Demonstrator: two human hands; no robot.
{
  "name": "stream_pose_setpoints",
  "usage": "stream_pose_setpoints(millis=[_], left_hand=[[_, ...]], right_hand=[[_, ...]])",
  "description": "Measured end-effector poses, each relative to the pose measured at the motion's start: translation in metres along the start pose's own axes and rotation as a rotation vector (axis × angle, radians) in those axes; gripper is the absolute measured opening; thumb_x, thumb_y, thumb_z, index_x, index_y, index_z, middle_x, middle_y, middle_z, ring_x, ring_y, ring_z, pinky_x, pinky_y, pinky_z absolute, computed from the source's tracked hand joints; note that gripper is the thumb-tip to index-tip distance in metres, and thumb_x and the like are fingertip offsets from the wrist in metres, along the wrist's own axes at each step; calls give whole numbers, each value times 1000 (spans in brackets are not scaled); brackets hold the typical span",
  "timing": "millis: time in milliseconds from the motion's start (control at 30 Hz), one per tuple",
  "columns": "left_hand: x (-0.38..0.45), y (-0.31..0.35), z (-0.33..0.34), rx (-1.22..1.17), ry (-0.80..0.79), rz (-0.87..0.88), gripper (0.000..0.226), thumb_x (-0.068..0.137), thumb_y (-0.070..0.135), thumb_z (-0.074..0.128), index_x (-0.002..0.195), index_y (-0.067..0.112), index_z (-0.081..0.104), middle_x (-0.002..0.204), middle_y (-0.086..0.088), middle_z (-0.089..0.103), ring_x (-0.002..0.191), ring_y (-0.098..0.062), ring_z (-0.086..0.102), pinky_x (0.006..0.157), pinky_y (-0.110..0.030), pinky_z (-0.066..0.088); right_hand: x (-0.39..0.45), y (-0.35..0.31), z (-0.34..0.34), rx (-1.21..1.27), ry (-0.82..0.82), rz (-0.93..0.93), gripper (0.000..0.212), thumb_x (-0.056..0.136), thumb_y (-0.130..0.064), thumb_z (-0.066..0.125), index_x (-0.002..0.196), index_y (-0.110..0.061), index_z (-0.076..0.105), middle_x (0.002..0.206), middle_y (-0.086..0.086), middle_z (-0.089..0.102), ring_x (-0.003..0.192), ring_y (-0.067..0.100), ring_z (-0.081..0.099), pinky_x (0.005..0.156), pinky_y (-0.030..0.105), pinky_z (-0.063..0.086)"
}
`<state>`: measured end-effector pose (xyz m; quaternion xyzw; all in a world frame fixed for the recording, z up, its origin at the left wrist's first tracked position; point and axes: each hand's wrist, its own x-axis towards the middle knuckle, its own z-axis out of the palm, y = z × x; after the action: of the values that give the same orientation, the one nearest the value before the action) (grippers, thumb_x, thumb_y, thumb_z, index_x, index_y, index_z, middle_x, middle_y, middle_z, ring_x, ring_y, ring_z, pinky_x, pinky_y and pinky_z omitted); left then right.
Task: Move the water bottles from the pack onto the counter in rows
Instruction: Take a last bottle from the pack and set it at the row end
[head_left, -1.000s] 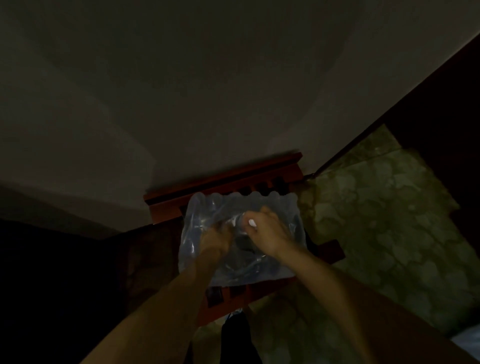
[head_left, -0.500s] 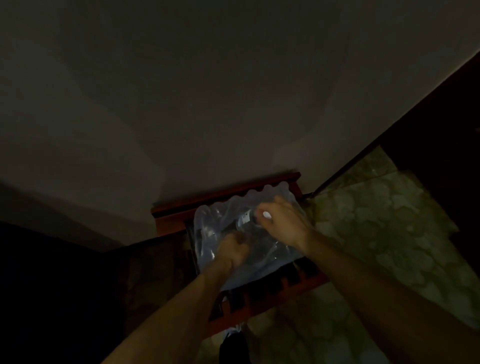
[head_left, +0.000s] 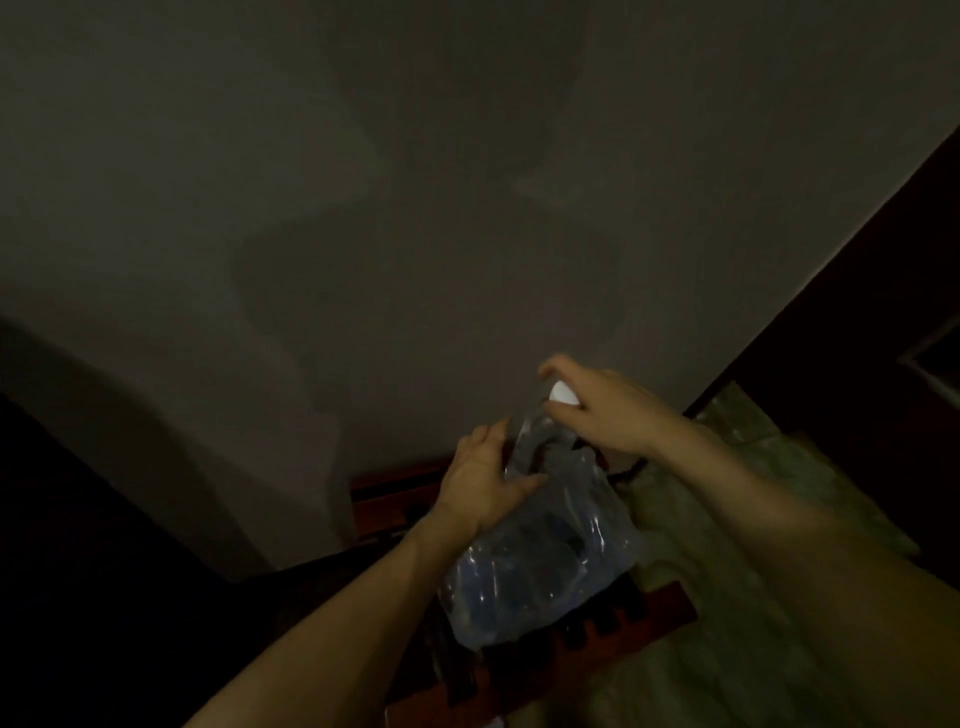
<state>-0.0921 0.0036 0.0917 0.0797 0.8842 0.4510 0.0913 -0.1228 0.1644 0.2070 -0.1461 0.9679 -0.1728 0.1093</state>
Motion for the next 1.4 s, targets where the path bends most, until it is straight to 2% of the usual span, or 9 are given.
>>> stream_pose_setpoints(millis=[167,300,500,667,833,967,1100,1200,1400], left_hand=[[-28,13,-73,-35,10,148,74,77,41,78,142,25,45,140,1,51,127,-14,46,98,-23,33],[-59,18,-139,-77,-91,134,77,75,36,80,143,35,42,139,16,50,122,-1,47,99,-20,37],[-104,37,-201,-273,-33,144,57,78,11,80,128,20,56,119,2,71,109,-9,68,96,-28,55],[-149,42,-238,-288,242,153,55,74,19,84,124,21,61,111,5,73,101,-8,71,83,-23,59],[-192,44,-273,-277,603,97,54,66,34,87,115,22,67,100,-4,75,91,-25,73,84,-50,59],[-218,55,-306,-132,895,73,54,66,55,77,109,23,70,92,0,75,85,-20,72,80,-47,58],[-239,48,-340,144,1146,-29,54,73,57,73,116,26,62,103,2,70,89,-19,67,78,-41,56],[-254,27,-362,253,1259,-55,55,77,52,72,124,26,58,109,1,67,94,-20,65,75,-38,55],[-278,-30,-418,345,1322,-128,46,83,36,70,125,24,54,112,0,64,97,-21,63,70,-34,52]], right_hand=[[-13,-65,-49,111,98,-141,20,80,-35,67,90,-30,51,87,-10,61,75,8,60,59,28,48],[-19,-116,-79,222,85,-308,15,79,-22,67,90,-24,56,83,-9,61,70,6,55,62,24,46],[-18,-197,-104,339,-41,-548,14,79,-10,66,89,-17,61,82,-2,60,73,6,54,65,22,43],[-20,-253,-107,493,28,-684,17,77,-20,67,92,-26,64,82,-8,61,70,0,55,59,12,43],[-21,-298,-79,690,168,-694,32,87,-29,69,113,-27,52,93,-1,54,65,3,56,49,10,42],[-21,-336,-36,748,157,-604,49,86,-38,68,126,-18,47,100,3,59,72,10,60,46,10,41],[-20,-388,3,771,145,-586,45,84,-50,63,115,-20,52,98,-4,65,72,8,64,58,25,50],[-17,-434,22,742,167,-544,65,69,-65,60,117,-21,53,105,-3,68,91,21,68,76,42,57],[5,-525,55,672,203,-416,71,53,-76,59,103,-27,57,89,-10,67,86,13,66,75,35,56]])
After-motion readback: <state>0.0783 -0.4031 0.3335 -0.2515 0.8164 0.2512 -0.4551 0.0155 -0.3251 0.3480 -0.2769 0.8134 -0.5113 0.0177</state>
